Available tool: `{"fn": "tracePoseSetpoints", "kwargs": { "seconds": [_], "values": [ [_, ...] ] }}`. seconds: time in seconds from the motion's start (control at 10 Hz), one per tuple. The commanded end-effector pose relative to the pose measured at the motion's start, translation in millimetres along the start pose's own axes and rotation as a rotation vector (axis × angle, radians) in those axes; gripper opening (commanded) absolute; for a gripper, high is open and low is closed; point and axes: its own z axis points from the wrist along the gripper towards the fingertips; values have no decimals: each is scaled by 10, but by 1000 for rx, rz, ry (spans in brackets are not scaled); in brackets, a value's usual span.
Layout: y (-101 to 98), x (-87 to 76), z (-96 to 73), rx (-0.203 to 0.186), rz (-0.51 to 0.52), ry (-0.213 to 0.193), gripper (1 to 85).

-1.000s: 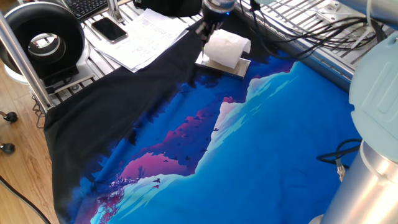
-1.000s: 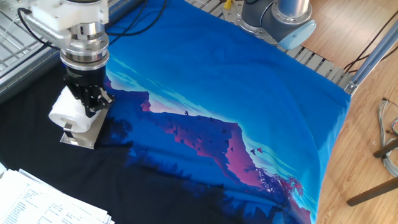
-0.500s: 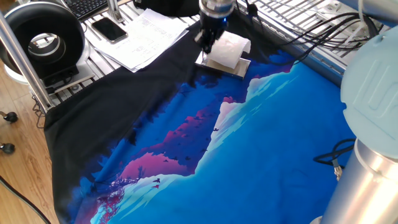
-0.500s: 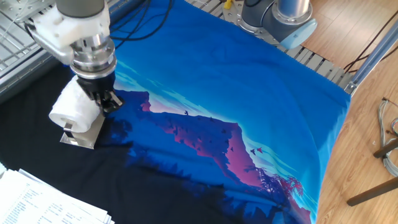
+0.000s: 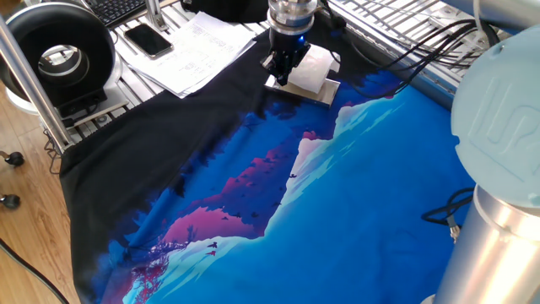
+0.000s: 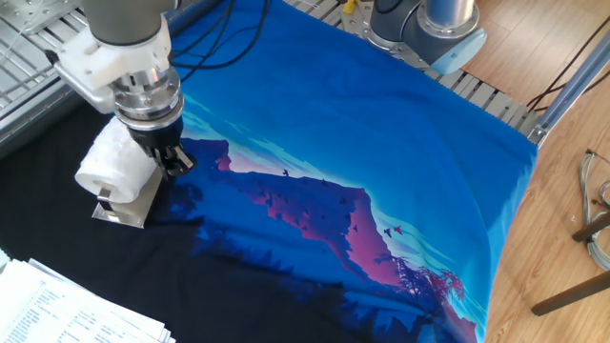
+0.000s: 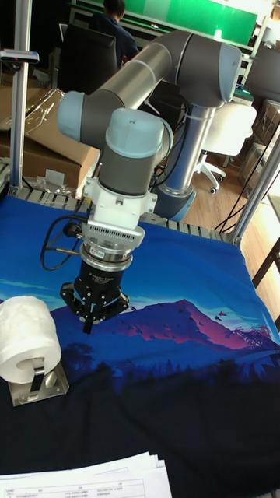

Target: Put the toilet paper on its holder

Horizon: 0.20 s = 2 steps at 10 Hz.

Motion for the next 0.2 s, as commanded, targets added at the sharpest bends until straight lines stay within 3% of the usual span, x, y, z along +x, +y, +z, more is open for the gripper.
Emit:
{"fn": "tracePoseSetpoints", "kwargs": {
  "seconds": [0.0, 0.1],
  "values": [
    [-9, -58, 58, 1, -7, -17, 17],
    [-45, -74, 54, 13, -22, -23, 17]
  ]
}}
